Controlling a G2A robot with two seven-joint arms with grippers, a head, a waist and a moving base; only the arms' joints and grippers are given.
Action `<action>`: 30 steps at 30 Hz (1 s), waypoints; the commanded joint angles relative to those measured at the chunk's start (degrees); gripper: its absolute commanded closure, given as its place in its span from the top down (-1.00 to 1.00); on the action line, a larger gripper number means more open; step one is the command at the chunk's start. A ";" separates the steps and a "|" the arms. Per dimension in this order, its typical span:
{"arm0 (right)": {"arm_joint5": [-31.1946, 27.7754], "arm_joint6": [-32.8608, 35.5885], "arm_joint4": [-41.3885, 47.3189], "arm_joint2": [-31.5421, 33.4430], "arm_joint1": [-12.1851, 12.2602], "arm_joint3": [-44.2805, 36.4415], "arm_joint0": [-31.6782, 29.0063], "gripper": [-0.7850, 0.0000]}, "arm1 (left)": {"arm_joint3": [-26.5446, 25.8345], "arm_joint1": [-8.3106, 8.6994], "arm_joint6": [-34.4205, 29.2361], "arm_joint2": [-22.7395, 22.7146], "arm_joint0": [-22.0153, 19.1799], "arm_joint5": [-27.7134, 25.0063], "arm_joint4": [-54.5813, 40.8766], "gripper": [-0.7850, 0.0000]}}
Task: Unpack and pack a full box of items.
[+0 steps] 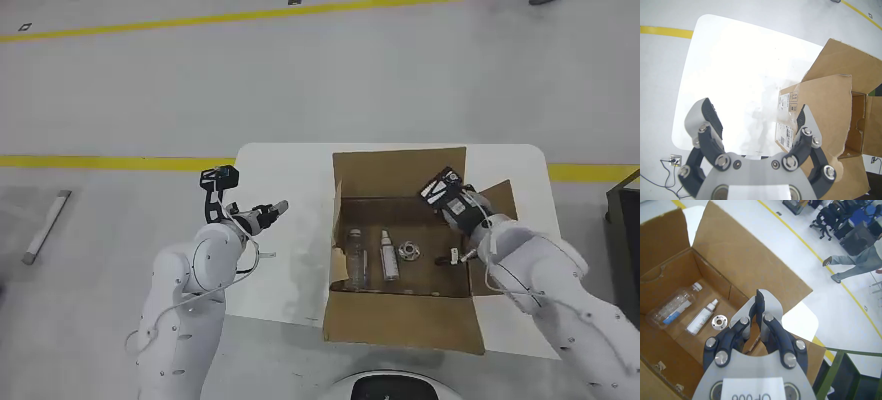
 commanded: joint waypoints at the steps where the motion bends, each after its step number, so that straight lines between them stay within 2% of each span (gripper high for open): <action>1: 6.28 -6.85 1.46 1.32 -0.34 -0.18 -1.27 -1.00 | 0.00 0.00 0.00 0.00 0.00 0.00 0.00 1.00; 5: 14.16 -17.48 8.50 7.15 -0.81 -0.69 -4.78 -1.00 | 0.00 0.00 0.00 0.00 0.00 0.00 0.00 1.00; 9: 17.63 -23.30 15.06 16.01 -0.80 -0.51 -9.22 -1.00 | 0.00 0.00 0.00 0.00 0.00 0.00 0.00 1.00; 15: 16.74 -27.92 27.00 28.57 -0.96 0.23 -16.93 -1.00 | 0.00 0.00 0.00 0.00 0.00 0.00 0.00 1.00; 18: 15.37 -29.14 28.68 31.85 -1.11 0.45 -21.58 -1.00 | 0.00 0.00 0.00 0.00 0.00 0.00 0.00 1.00; 20: 13.61 -29.07 29.06 32.39 -1.21 1.24 -24.00 -1.00 | 0.00 0.00 0.00 0.00 0.00 0.00 0.00 1.00; 23: 11.65 -28.42 26.51 29.77 -1.36 2.99 -25.70 -1.00 | 0.00 0.00 0.00 0.00 0.00 0.00 0.00 1.00; 30: 5.70 -28.12 26.27 19.45 -2.18 2.49 -22.71 -1.00 | 0.00 0.00 0.00 0.00 0.00 0.00 0.00 1.00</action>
